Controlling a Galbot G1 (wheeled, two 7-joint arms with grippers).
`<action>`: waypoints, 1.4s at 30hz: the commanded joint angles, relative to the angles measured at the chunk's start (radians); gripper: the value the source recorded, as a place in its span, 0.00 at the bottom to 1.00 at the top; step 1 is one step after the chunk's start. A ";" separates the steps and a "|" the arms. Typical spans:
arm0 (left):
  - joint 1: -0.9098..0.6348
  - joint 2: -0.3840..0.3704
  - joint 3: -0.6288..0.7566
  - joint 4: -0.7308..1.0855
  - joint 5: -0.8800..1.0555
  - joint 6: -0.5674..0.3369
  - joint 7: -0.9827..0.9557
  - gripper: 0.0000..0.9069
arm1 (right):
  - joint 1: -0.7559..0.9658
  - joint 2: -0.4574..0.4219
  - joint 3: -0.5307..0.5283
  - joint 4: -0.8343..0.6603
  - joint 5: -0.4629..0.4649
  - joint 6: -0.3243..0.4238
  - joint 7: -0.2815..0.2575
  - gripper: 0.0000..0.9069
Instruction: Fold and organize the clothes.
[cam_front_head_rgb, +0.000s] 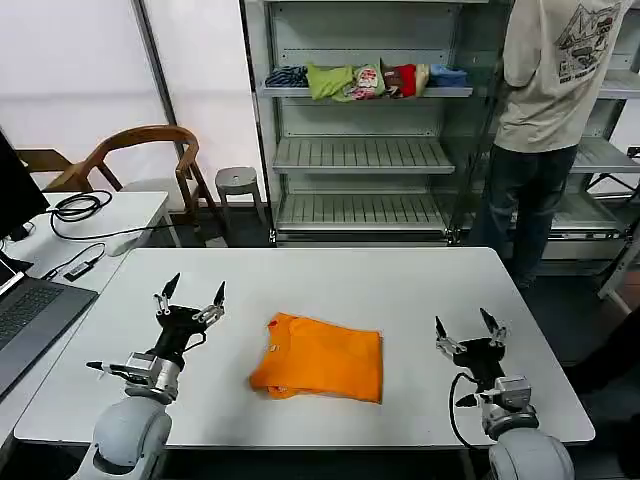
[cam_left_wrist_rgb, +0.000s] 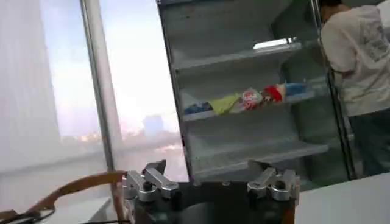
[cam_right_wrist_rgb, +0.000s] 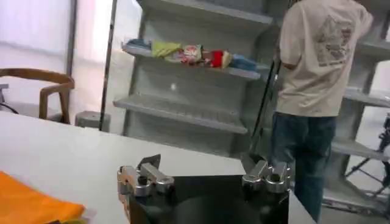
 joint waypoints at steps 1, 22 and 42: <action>0.006 0.039 -0.087 0.063 0.038 -0.064 0.073 1.00 | 0.113 0.002 -0.055 -0.111 -0.060 0.060 -0.003 1.00; -0.012 0.027 -0.051 0.100 0.114 -0.106 0.071 1.00 | 0.099 -0.010 -0.008 -0.132 -0.063 0.079 -0.013 1.00; -0.042 0.039 -0.012 0.138 0.078 -0.103 0.041 1.00 | 0.088 0.014 0.018 -0.135 -0.064 0.113 -0.035 1.00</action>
